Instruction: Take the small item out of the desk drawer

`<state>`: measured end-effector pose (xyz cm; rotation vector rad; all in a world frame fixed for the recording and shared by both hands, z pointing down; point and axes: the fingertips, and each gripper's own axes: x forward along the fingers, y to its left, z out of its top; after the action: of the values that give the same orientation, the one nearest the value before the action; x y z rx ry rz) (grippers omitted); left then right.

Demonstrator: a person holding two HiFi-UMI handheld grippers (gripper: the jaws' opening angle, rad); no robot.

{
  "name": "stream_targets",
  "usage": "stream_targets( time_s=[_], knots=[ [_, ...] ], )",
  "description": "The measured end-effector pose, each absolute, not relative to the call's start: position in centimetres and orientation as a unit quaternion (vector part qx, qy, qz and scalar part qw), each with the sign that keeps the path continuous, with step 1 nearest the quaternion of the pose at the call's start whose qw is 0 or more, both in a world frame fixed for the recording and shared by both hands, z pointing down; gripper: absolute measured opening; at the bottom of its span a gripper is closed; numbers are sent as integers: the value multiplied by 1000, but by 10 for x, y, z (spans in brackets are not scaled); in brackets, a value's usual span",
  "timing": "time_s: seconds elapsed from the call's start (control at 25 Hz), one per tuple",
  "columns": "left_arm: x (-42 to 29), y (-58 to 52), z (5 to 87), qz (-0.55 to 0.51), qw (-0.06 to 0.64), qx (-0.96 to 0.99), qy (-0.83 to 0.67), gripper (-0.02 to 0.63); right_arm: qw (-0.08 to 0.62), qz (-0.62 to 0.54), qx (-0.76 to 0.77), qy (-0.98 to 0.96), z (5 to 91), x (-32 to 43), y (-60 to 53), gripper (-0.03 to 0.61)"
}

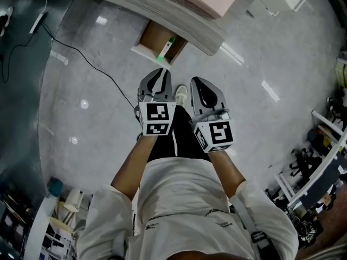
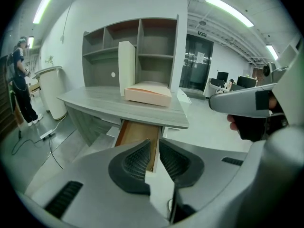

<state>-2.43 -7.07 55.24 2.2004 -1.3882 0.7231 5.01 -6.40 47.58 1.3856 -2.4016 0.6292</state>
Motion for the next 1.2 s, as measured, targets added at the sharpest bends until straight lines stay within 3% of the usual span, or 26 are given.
stream_targets(
  time_s=[0.08, 0.68, 1.2],
  knots=[
    [-23, -71, 565, 265, 225, 792, -502, 86, 149, 218, 479, -837, 482, 51, -63, 32],
    [-23, -89, 621, 300, 219, 785, -496, 146, 147, 234, 479, -833, 517, 58, -56, 32],
    [-19, -118, 669, 325, 214, 787, -479, 156, 153, 242, 475, -832, 544, 61, -63, 32]
  ],
)
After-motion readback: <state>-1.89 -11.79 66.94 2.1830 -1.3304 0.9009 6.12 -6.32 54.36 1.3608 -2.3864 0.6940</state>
